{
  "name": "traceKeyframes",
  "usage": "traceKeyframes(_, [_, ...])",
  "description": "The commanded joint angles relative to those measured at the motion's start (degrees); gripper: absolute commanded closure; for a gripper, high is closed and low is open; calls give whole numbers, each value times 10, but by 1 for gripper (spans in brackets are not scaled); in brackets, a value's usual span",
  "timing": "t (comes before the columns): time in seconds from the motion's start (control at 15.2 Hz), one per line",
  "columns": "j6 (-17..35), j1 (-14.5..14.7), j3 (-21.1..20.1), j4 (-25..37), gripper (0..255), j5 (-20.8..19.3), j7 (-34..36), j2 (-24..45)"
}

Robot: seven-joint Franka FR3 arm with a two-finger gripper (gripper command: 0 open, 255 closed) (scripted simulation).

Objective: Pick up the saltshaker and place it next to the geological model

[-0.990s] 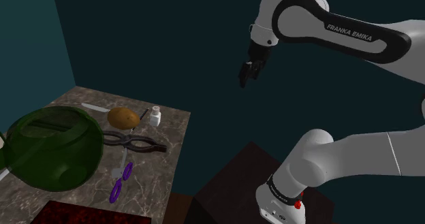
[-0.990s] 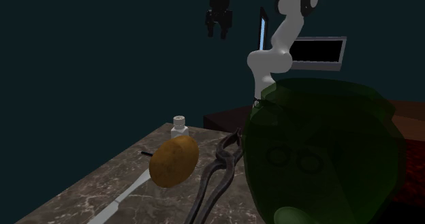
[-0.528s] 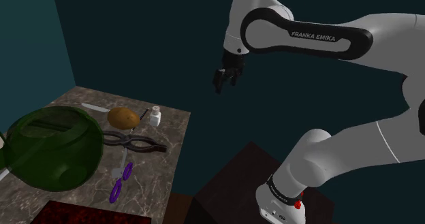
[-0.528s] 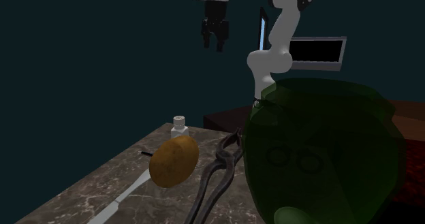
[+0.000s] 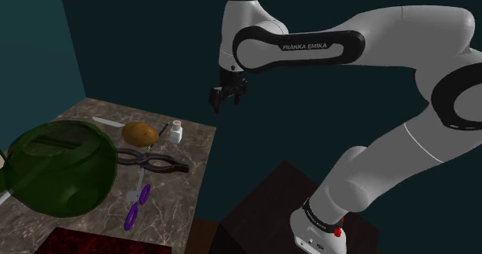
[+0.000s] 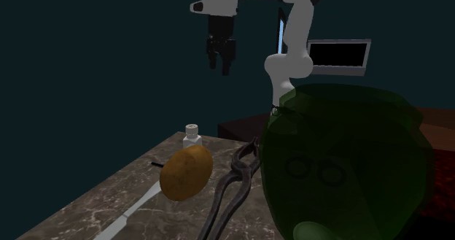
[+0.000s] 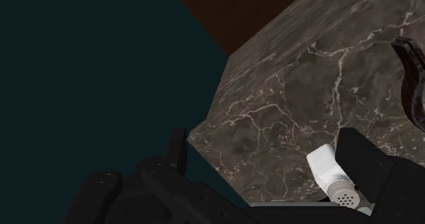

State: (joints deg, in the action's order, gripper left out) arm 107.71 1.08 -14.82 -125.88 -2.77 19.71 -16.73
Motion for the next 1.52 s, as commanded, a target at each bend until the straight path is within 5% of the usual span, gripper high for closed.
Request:
traceKeyframes(0.0, [16,1,-14,27,0,-7,27,46])
traceKeyframes(0.86, [57,40,-45,250,0,-90,172,335])
traceKeyframes(1.45, [109,39,-39,216,0,-100,179,353])
